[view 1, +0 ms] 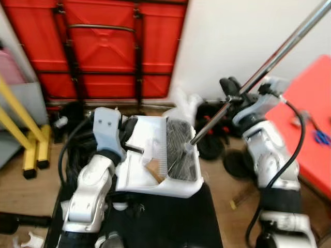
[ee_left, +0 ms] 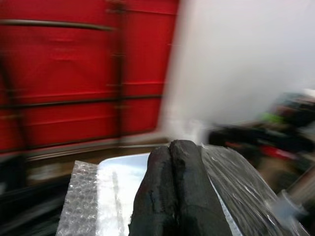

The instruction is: Sweep floor

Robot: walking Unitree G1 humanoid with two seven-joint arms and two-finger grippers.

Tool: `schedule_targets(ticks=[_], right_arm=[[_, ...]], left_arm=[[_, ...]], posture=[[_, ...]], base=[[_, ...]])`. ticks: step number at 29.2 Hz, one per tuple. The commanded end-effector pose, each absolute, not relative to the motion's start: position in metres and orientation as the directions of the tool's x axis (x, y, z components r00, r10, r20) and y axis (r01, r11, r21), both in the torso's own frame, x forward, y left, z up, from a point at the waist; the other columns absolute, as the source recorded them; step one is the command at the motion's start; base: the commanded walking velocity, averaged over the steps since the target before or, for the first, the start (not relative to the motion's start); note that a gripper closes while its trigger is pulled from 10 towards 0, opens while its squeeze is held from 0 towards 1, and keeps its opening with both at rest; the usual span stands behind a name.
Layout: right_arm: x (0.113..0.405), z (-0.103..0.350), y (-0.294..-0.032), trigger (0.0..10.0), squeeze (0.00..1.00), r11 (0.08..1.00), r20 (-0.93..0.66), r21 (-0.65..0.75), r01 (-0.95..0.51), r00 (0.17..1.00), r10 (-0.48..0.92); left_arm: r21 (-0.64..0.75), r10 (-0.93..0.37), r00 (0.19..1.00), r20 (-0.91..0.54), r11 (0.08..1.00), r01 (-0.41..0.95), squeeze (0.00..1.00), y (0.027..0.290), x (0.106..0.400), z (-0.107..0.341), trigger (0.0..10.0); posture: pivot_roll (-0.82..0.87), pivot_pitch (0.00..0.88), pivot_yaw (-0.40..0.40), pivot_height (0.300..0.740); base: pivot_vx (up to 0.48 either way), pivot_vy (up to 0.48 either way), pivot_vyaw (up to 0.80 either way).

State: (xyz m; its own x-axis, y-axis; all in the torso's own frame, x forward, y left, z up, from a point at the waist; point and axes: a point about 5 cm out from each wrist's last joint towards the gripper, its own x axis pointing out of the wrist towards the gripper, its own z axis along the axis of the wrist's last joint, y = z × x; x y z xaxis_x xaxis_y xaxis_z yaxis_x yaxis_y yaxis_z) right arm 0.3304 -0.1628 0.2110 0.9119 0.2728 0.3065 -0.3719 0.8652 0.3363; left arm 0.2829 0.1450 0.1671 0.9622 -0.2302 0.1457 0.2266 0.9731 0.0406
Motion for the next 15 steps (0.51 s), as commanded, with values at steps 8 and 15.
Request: schedule_targets(ticks=[8,15], right_arm=[[0.3314,0.2194,-0.1845,10.0,0.00,0.910,0.328,0.303,-0.282,0.928,0.178],[0.3264,0.2185,-0.1782,10.0,0.00,0.908,0.331,0.258,-0.329,0.914,0.237]], left_arm=[[0.033,-0.250,0.959,0.131,0.968,0.248,0.00,0.1394,0.2802,0.1636,10.0],[0.027,-0.234,0.964,0.124,0.972,0.232,0.00,0.1408,0.2809,0.1627,10.0]], posture=[[-0.12,0.134,-0.165,0.740],[-0.12,0.143,-0.162,0.740]], base=[[0.373,0.000,0.00],[0.316,0.000,0.11]])
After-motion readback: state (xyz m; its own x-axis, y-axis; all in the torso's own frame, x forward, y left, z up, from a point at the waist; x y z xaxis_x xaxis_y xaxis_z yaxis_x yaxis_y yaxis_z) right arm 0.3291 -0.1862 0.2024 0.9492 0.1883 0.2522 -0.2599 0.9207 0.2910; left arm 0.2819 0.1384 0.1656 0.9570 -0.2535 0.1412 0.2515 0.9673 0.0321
